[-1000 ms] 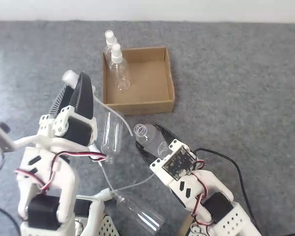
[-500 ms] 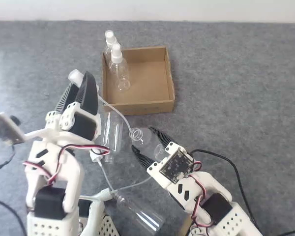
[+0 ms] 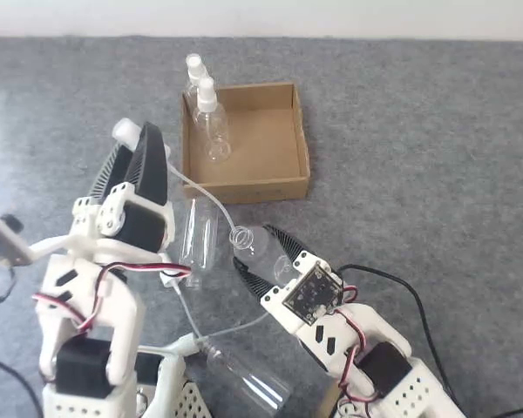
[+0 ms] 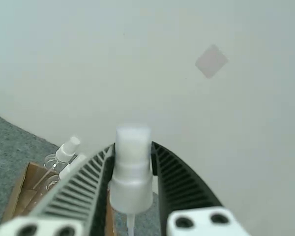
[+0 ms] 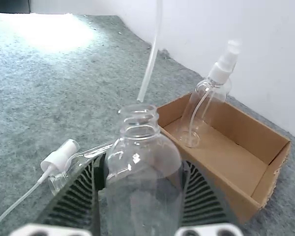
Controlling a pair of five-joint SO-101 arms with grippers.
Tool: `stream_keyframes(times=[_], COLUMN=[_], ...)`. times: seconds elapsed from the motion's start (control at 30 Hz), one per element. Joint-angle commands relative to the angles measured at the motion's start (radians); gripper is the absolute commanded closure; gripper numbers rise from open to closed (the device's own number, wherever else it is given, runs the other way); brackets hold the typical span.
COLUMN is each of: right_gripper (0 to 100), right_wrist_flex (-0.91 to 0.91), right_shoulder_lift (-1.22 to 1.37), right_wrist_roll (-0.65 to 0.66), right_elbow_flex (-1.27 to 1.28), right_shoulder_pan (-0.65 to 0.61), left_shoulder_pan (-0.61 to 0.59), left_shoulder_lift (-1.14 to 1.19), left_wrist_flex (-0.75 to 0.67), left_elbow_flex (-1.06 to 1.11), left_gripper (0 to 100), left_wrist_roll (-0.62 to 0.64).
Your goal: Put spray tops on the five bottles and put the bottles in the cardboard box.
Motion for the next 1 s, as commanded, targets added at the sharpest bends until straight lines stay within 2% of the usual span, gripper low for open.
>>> stream_keyframes(times=[0.0, 0.3, 0.53, 0.97], right_gripper=[98.9, 98.9, 98.9, 98.9], right_wrist_flex=[-0.005, -0.005, -0.005, -0.004], right_shoulder_lift=[-0.007, -0.007, -0.007, -0.012], right_wrist_roll=[-0.008, -0.008, -0.008, -0.008], right_elbow_flex=[0.021, 0.021, 0.021, 0.021], right_shoulder_pan=[-0.008, -0.008, -0.008, -0.004], left_shoulder_pan=[0.003, 0.008, 0.1, 0.101], left_shoulder_lift=[-0.011, -0.009, -0.009, -0.009], left_wrist_flex=[0.011, 0.074, 0.075, 0.153], left_elbow_flex=[-0.053, -0.042, 0.01, 0.012], left_gripper=[99, 99, 99, 99], left_wrist_roll=[-0.011, -0.011, -0.058, -0.094])
